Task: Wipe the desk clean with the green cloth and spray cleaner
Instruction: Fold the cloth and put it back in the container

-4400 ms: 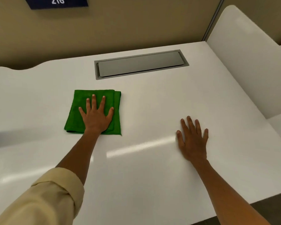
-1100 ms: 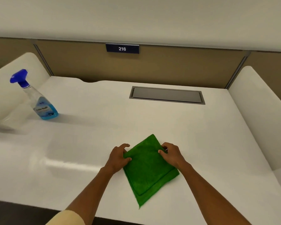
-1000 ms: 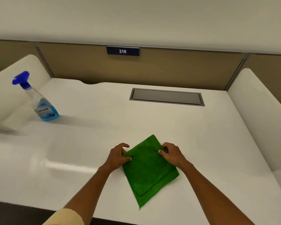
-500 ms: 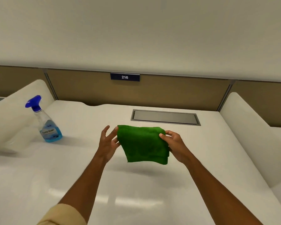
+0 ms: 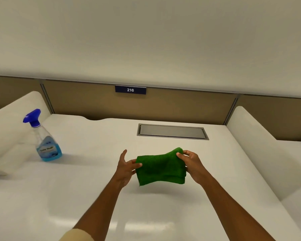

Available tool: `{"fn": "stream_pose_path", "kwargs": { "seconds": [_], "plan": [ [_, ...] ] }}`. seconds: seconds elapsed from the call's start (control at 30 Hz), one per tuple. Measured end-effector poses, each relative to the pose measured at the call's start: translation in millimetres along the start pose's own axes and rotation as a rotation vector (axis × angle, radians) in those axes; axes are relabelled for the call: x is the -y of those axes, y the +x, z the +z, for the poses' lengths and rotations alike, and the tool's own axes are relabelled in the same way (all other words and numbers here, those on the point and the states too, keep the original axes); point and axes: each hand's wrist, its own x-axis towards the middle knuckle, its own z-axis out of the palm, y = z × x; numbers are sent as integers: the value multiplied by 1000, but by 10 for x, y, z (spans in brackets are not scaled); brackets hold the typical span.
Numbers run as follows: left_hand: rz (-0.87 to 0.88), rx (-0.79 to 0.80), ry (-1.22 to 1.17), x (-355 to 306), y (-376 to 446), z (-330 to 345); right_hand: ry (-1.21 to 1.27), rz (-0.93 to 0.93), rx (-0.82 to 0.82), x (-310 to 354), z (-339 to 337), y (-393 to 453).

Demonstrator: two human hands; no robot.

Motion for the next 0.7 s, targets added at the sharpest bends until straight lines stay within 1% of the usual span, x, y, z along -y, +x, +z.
{"fn": "stream_pose_path", "kwargs": {
  "seconds": [0.2, 0.33, 0.47, 0.53, 0.6, 0.7],
  "plan": [
    [68, -3, 70, -202, 89, -129, -7, -21, 74, 61, 123, -33],
    [169, 14, 255, -376, 70, -260, -41, -49, 167, 195, 254, -30],
    [267, 40, 446, -599, 12, -330, -152, -87, 218, 327, 420, -35],
    [314, 29, 554, -692, 8, -398, -224, -100, 201, 374, 518, -38],
    [370, -20, 672, -789, -10, -490, -296, -120, 155, 400, 627, -22],
    [439, -66, 789, -938, -29, -609, -418, -155, 100, 451, 804, -42]
  ]
}}
